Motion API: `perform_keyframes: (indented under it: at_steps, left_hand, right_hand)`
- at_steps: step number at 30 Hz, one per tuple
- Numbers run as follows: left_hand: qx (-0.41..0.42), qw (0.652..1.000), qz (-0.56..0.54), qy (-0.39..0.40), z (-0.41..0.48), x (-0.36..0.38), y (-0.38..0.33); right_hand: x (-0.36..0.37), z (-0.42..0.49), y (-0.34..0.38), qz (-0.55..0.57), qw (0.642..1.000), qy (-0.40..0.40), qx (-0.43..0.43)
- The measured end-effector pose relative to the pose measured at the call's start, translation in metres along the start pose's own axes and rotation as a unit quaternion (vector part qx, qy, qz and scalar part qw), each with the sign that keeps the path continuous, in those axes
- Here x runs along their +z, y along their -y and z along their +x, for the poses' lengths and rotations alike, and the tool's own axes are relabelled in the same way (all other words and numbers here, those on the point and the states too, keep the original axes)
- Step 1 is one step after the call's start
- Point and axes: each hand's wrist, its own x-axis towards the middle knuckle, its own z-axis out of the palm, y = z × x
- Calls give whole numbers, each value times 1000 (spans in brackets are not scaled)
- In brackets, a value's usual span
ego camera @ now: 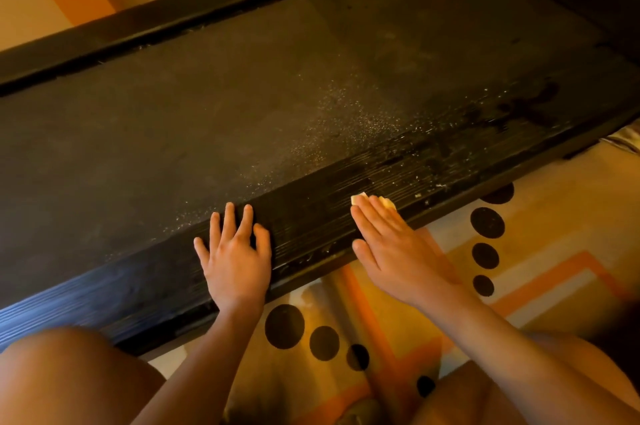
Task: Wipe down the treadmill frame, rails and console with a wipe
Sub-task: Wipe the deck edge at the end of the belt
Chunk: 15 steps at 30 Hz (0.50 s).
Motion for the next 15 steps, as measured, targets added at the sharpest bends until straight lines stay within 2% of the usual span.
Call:
perform_keyframes:
  at_steps: [8, 15]
  left_hand:
    - [4, 1000, -5, 2, 0, -2, 0]
    - [5, 1000, -3, 1, -1, -1, 1]
  right_hand:
    - [-19, 96, 2, -3, 999, -7, 45]
    - [-2, 1, -10, 5, 1000, -5, 11]
